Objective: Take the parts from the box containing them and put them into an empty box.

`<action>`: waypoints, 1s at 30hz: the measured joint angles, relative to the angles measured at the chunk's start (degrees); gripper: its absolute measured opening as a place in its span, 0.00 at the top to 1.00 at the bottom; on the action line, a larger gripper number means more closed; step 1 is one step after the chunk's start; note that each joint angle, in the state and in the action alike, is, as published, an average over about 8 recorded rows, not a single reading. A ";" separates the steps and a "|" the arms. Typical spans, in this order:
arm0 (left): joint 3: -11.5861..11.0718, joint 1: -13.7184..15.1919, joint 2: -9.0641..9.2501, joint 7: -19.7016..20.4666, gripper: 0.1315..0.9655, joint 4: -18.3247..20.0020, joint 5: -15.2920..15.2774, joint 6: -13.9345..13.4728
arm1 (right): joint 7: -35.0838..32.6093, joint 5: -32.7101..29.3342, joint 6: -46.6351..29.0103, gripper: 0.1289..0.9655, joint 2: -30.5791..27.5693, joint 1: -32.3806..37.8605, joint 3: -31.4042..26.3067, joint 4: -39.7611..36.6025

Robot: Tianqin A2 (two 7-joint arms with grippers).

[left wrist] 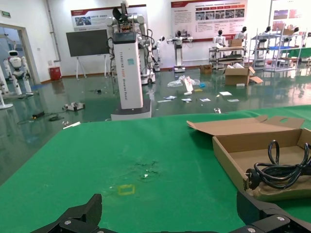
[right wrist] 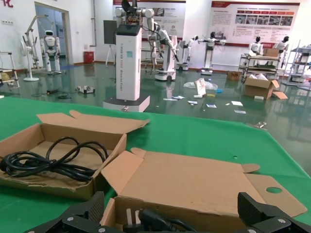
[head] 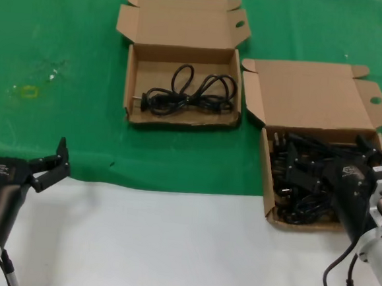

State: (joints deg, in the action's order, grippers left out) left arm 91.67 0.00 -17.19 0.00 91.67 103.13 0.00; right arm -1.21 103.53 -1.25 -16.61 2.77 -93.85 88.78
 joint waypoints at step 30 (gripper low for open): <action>0.00 0.00 0.00 0.00 0.00 0.00 0.00 0.00 | 0.00 0.00 0.00 0.00 0.00 0.00 0.00 0.00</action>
State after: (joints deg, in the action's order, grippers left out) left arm 91.67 0.00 -17.19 0.00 91.67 103.13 0.00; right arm -1.21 103.53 -1.25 -16.61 2.77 -93.85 88.78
